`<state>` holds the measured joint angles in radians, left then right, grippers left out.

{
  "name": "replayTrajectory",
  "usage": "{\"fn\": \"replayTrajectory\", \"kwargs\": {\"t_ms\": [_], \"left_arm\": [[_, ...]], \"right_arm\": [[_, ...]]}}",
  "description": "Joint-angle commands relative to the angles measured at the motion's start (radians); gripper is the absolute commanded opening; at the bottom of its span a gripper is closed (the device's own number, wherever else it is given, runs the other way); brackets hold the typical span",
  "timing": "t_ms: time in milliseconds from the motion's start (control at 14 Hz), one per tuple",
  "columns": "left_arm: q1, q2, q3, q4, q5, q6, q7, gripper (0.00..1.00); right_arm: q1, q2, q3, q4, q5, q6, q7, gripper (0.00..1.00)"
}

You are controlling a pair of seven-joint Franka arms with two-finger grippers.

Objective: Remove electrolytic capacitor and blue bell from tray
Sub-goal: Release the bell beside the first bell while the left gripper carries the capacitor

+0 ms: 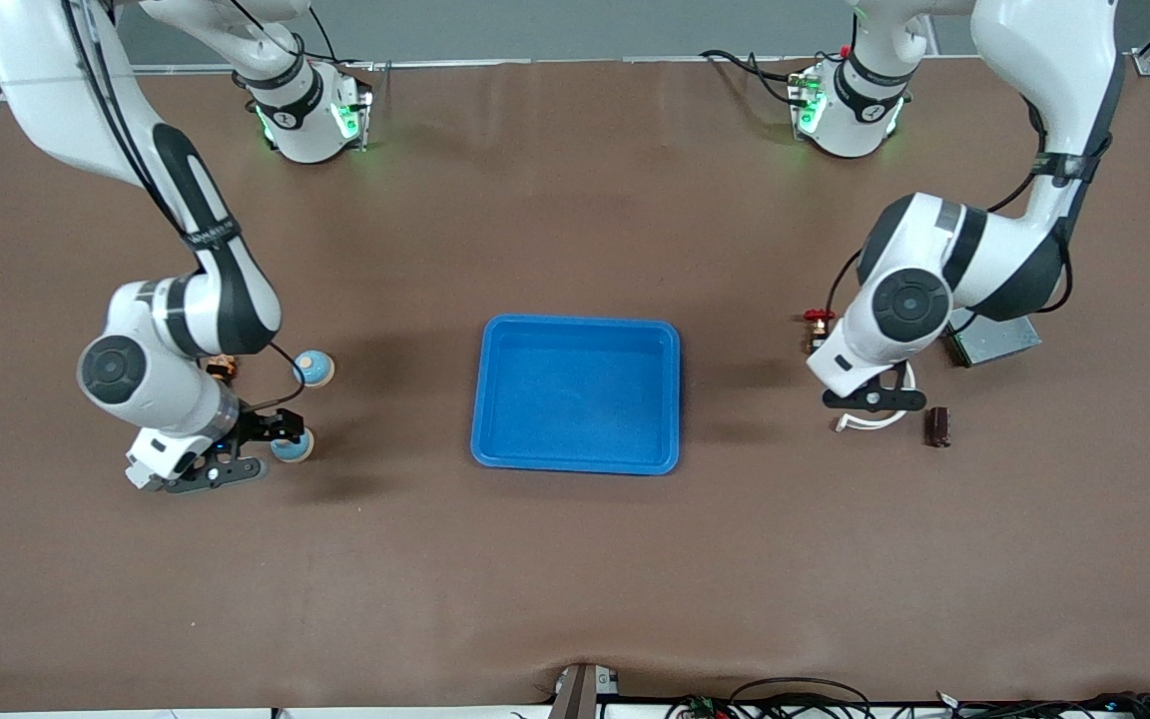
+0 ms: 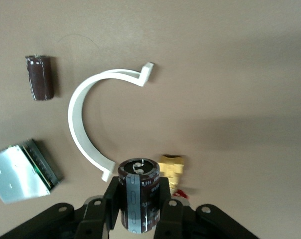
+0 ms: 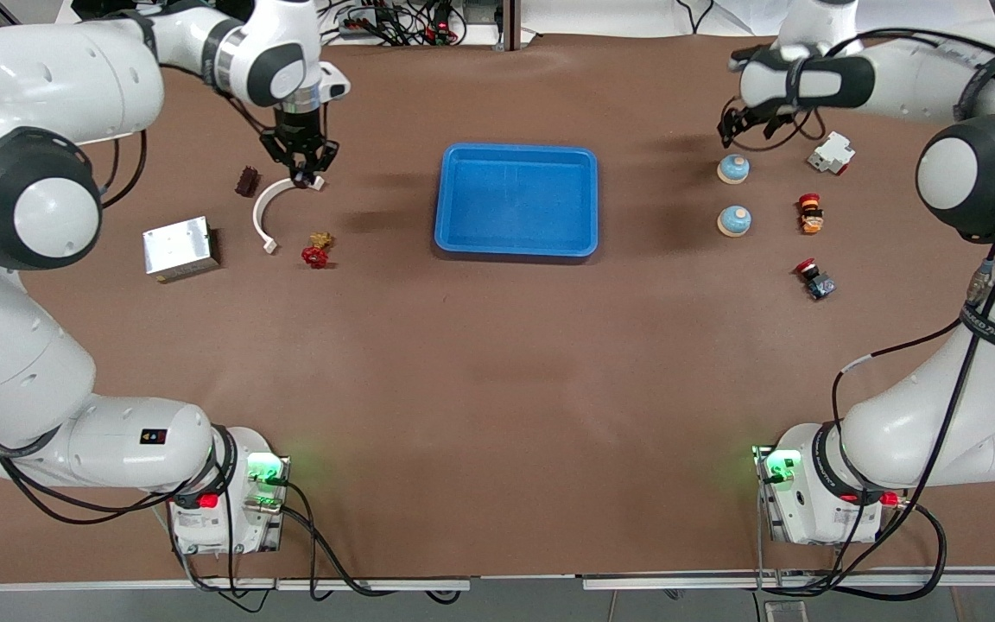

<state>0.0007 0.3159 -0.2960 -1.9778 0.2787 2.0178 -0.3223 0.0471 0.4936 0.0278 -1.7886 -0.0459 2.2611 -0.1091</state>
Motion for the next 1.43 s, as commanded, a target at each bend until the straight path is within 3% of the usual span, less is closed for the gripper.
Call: {"fn": "replayTrajectory", "kwargs": {"t_ms": [0, 356, 713, 1354], "left_arm": [[0.051, -0.026, -0.009, -0.091, 0.045, 0.128, 0.066, 0.00], [0.076, 0.040, -0.009, -0.104, 0.065, 0.268, 0.124, 0.00], [0.107, 0.068, -0.009, -0.136, 0.065, 0.375, 0.132, 0.00], [0.122, 0.127, -0.008, -0.142, 0.068, 0.410, 0.137, 0.00]], "right_arm": [[-0.021, -0.052, 0.012, 0.116, 0.014, -0.211, -0.027, 1.00], [-0.023, -0.145, 0.006, 0.242, 0.017, -0.403, -0.014, 1.00], [-0.039, -0.148, 0.003, 0.428, 0.031, -0.623, 0.002, 1.00], [-0.111, -0.231, -0.011, 0.459, 0.024, -0.709, 0.003, 1.00]]}}
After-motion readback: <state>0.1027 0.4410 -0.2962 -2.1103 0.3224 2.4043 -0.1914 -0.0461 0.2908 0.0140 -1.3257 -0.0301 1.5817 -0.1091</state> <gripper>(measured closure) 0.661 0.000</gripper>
